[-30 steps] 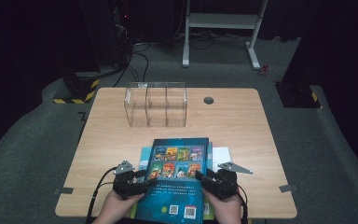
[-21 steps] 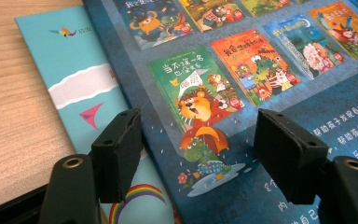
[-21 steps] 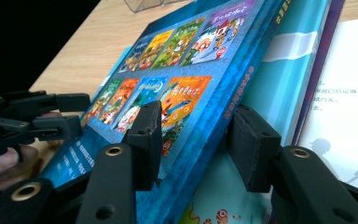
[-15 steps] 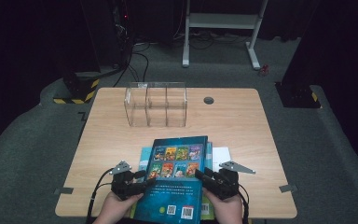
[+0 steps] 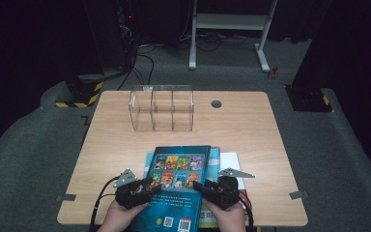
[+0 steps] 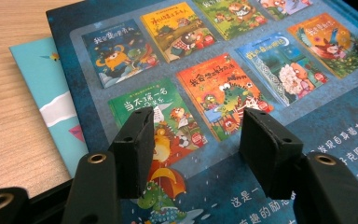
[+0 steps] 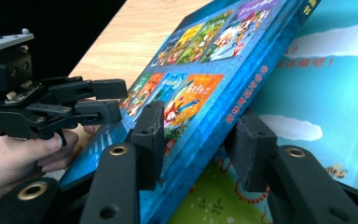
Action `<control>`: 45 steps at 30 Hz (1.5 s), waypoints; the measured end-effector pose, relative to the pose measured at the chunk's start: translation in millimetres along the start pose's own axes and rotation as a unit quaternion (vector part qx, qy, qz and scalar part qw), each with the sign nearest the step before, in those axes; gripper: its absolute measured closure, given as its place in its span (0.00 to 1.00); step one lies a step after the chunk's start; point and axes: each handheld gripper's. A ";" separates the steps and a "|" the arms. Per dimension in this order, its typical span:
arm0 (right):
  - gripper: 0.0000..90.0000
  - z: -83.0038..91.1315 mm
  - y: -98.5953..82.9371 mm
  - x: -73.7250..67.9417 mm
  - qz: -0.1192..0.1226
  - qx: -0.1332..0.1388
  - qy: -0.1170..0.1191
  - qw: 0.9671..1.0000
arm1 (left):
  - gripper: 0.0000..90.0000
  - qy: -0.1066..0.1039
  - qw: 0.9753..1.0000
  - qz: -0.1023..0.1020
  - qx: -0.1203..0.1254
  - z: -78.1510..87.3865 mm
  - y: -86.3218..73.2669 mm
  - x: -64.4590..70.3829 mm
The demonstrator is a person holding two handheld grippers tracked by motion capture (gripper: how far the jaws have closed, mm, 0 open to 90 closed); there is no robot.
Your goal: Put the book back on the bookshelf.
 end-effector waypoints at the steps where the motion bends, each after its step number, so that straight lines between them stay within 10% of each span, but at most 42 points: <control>1: 0.67 0.4 0.1 0.1 0.002 0.002 0.001 1.000 | 0.50 0.000 1.000 0.000 0.000 0.0 0.0 0.0; 4: 0.69 1.9 0.3 0.9 -0.003 0.013 0.002 1.000 | 0.44 0.012 0.999 -0.009 -0.032 3.8 6.6 -6.7; 6: 0.69 2.2 0.6 1.5 -0.005 0.010 0.004 1.000 | 0.43 0.037 0.998 0.019 -0.043 14.0 3.8 -18.5; 12: 0.70 3.4 0.5 0.1 -0.006 0.009 0.005 1.000 | 0.38 -0.015 0.994 0.094 -0.060 9.5 -6.6 -25.4; 21: 0.63 -6.8 2.1 -15.9 0.013 -0.042 0.012 0.999 | 0.39 -0.027 0.993 0.107 -0.050 10.8 -9.4 -26.2; 33: 0.75 -2.9 4.3 -42.2 0.068 0.003 0.050 0.996 | 0.38 -0.026 0.995 0.096 -0.017 23.5 0.8 -33.3; 45: 0.85 -1.0 16.8 -62.0 0.060 0.041 0.100 0.992 | 0.34 -0.029 0.992 0.114 0.035 49.7 13.3 -45.8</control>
Point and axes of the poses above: each handheld gripper's, and its own axes: z roughly backward along the jaws, y roughly out of its top, x roughly to its right, and after that the axes turned 15 degrees about -z, right-handed
